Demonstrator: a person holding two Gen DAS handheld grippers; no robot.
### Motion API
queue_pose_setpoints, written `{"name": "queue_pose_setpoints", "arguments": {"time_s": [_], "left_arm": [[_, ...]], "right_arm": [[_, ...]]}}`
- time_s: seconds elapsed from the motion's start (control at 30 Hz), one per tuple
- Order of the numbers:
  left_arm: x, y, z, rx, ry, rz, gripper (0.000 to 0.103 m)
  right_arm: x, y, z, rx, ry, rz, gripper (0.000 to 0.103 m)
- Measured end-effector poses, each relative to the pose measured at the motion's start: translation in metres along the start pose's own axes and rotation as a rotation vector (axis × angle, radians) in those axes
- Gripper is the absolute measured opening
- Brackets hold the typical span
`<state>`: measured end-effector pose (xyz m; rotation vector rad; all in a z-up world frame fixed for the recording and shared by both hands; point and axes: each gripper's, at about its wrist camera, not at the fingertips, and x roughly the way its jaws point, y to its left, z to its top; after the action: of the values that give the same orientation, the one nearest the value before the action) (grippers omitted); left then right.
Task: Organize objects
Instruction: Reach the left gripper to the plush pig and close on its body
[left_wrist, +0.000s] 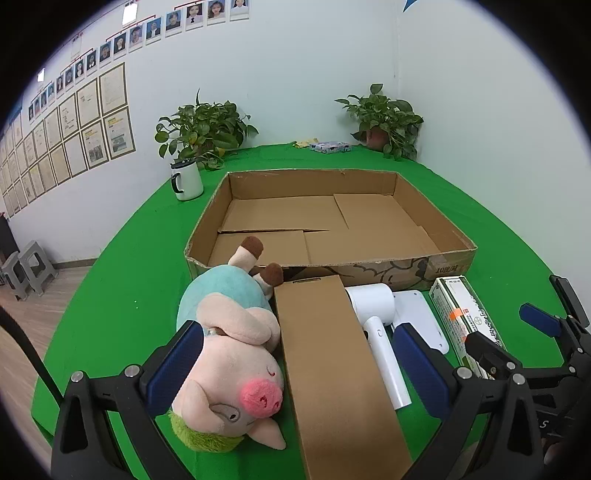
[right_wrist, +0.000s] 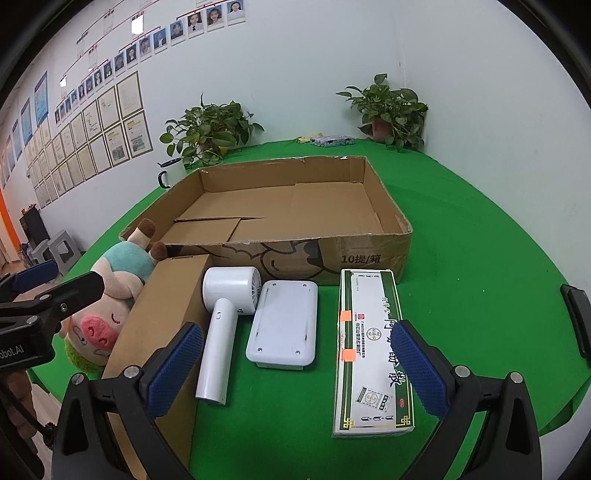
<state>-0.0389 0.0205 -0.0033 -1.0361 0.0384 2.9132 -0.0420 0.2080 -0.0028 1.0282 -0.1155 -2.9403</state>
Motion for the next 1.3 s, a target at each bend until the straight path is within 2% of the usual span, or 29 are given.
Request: {"name": "queue_pose_setpoints", "arguments": {"time_s": [0.23, 0.63, 0.77, 1.0, 1.03, 1.1, 1.17, 1.2, 1.3], "left_arm": [[0.000, 0.025, -0.004, -0.036, -0.002, 0.006, 0.102], [0.005, 0.069, -0.010, -0.100, 0.000, -0.013, 0.102], [0.014, 0.085, -0.016, -0.130, 0.035, -0.029, 0.102], [0.045, 0.090, -0.037, -0.159, 0.166, -0.159, 0.102], [0.049, 0.089, -0.040, -0.163, 0.180, -0.176, 0.101], [0.061, 0.088, -0.046, -0.181, 0.216, -0.223, 0.093], [0.070, 0.088, -0.049, -0.188, 0.224, -0.211, 0.086], [0.071, 0.091, -0.049, -0.193, 0.225, -0.217, 0.086], [0.071, 0.092, -0.047, -0.189, 0.214, -0.230, 0.076]], "right_arm": [[0.005, 0.017, 0.003, -0.026, 0.013, -0.005, 0.102], [0.017, 0.067, 0.009, -0.112, 0.047, 0.019, 0.102], [0.018, 0.079, 0.011, -0.118, 0.052, 0.049, 0.102], [0.021, 0.087, 0.017, -0.068, 0.077, 0.115, 0.102], [0.021, 0.087, 0.017, -0.064, 0.081, 0.119, 0.102], [0.023, 0.090, 0.018, -0.060, 0.092, 0.128, 0.102], [0.024, 0.094, 0.019, -0.067, 0.098, 0.133, 0.102], [0.024, 0.097, 0.019, -0.072, 0.100, 0.131, 0.102], [0.027, 0.104, 0.020, -0.084, 0.111, 0.131, 0.102]]}}
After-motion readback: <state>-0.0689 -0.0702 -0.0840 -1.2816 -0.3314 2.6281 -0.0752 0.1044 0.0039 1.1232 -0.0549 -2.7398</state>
